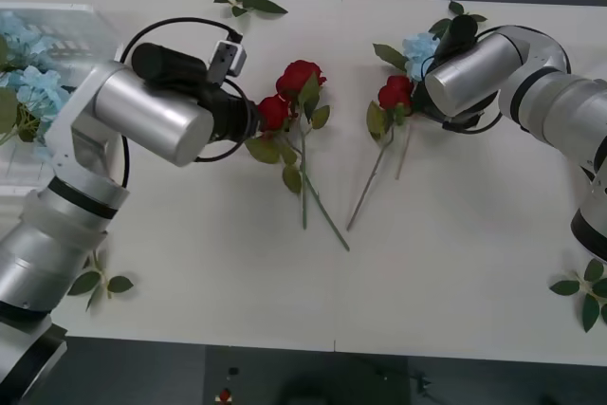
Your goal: Put the red flowers into the right box and the blue flowers into the left box
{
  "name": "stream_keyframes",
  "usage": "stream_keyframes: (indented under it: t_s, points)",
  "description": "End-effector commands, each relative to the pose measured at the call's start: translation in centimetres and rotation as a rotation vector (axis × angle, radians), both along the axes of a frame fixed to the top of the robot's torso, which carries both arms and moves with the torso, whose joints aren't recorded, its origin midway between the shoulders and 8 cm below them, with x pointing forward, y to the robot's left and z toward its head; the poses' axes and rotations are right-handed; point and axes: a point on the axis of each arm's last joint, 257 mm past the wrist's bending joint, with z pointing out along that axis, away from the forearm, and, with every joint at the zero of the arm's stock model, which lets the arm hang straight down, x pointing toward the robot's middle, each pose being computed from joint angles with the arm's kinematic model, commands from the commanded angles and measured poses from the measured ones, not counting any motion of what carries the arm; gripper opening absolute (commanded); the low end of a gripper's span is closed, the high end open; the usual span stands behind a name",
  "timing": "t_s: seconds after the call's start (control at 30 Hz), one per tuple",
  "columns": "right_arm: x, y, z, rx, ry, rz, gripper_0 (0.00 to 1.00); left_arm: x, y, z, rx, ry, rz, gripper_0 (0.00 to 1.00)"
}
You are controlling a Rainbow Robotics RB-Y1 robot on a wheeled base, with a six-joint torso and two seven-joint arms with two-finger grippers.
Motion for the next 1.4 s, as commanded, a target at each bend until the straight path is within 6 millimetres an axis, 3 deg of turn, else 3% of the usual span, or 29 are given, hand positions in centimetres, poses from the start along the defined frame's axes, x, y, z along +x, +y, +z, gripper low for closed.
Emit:
stream_keyframes:
  t_s: [0.03,0.07,0.1,0.2,0.4,0.57,0.77,0.87,1.1,1.3,1.4]
  points:
    - [1.0,3.5,1.9,0.087,-0.033,-0.016,0.65,0.2,-4.0,1.7,0.021,-0.100,-0.008,1.00]
    - [1.0,3.6,1.8,0.093,-0.032,-0.017,0.20,-0.1,-4.8,1.1,0.018,-0.102,0.001,1.00]
    - [1.0,3.5,1.9,0.095,-0.032,-0.020,0.00,-0.1,-5.1,0.6,0.011,-0.102,0.011,1.00]
    - [1.1,3.7,1.9,0.108,-0.036,-0.022,0.00,-0.3,-6.3,-1.5,-0.013,-0.086,0.019,1.00]
    - [1.3,4.2,2.0,0.127,-0.047,-0.021,0.00,-0.7,-7.0,-6.0,-0.042,-0.002,0.036,1.00]
    - [1.6,4.5,2.3,0.145,-0.059,-0.019,0.00,-0.5,-7.4,-7.3,-0.045,0.002,0.025,1.00]
    - [2.3,4.9,4.3,0.222,-0.083,-0.024,0.00,0.0,-8.1,-6.9,-0.056,-0.026,0.002,1.00]
    - [2.5,4.8,5.7,0.229,-0.078,0.020,0.00,0.2,-8.3,-6.4,-0.057,-0.034,-0.001,0.93]
    - [2.7,3.3,8.7,0.174,-0.084,0.135,0.00,0.4,-9.1,-5.6,-0.085,-0.041,-0.009,0.94]
    - [2.4,2.5,11.5,0.145,-0.145,0.312,0.00,1.2,-10.0,-3.4,-0.132,-0.102,-0.027,0.93]
    - [1.2,2.7,13.2,0.107,-0.189,0.454,0.00,1.6,-9.9,-2.5,-0.140,-0.126,-0.026,0.93]
